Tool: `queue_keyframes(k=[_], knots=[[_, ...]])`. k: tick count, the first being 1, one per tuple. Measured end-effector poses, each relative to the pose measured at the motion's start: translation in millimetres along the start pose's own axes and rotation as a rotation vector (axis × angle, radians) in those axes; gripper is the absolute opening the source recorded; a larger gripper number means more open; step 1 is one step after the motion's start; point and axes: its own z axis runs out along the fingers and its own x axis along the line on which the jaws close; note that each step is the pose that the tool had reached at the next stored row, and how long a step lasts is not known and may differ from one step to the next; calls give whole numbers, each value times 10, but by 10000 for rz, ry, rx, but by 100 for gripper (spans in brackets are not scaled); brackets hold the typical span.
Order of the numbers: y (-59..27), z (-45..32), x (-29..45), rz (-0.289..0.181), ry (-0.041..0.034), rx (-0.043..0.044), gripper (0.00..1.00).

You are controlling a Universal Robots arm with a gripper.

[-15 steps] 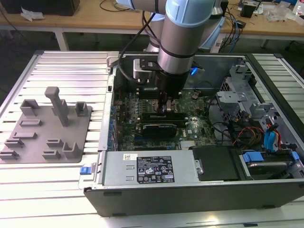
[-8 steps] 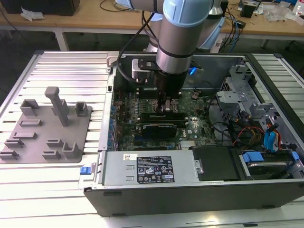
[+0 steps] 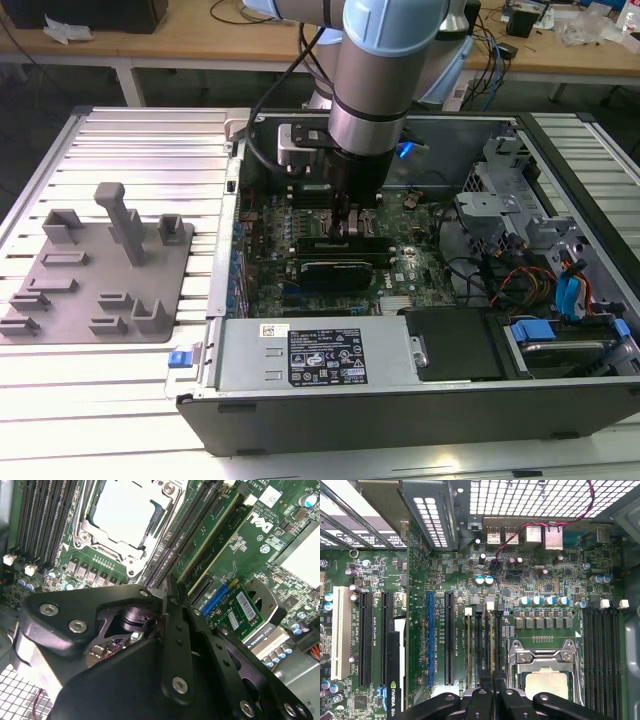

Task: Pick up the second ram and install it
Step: 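Insert the second ram into the second slot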

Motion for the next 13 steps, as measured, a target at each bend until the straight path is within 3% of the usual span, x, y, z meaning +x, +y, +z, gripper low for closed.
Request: queue_keyframes(k=[3,13], knots=[[-1,8,1,-5,0,60,9],[10,21,-1,-5,-1,73,9]])
